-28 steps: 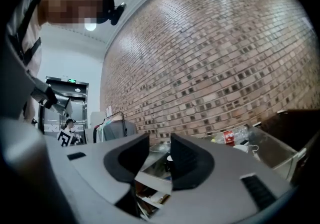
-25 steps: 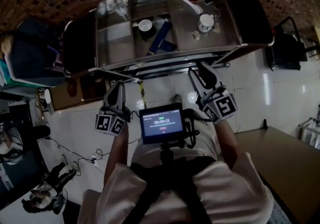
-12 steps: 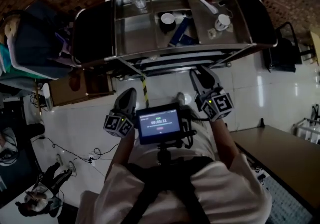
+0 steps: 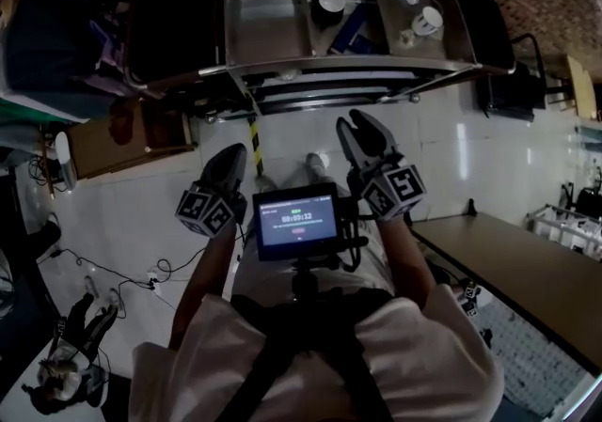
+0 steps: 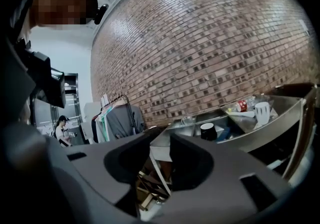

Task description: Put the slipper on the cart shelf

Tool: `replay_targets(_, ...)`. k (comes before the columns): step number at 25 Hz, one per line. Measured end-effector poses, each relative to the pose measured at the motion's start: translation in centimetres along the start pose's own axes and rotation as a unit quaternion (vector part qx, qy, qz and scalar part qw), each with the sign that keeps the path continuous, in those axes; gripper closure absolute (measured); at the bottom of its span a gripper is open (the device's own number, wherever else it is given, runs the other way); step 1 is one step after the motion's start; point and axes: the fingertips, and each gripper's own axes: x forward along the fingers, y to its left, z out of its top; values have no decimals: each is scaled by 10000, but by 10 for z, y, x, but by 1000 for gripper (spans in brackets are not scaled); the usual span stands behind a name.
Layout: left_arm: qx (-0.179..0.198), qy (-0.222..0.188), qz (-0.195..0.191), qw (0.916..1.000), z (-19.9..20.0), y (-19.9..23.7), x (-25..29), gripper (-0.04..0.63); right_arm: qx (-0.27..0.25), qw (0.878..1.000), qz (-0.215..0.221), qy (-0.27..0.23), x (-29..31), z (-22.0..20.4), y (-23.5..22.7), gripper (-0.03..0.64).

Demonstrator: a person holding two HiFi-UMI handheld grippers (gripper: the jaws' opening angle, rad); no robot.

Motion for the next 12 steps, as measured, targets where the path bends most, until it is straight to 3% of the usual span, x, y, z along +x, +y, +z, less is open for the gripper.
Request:
replay_targets(5,157,-23,203,9997,6,1,1,595,157,9996,68,-207,2,-3,-7,479)
replay_targets(12,217,-176,363,9990,16,-21,18,595,-1,9994,60,-351,-1,19,-31,483)
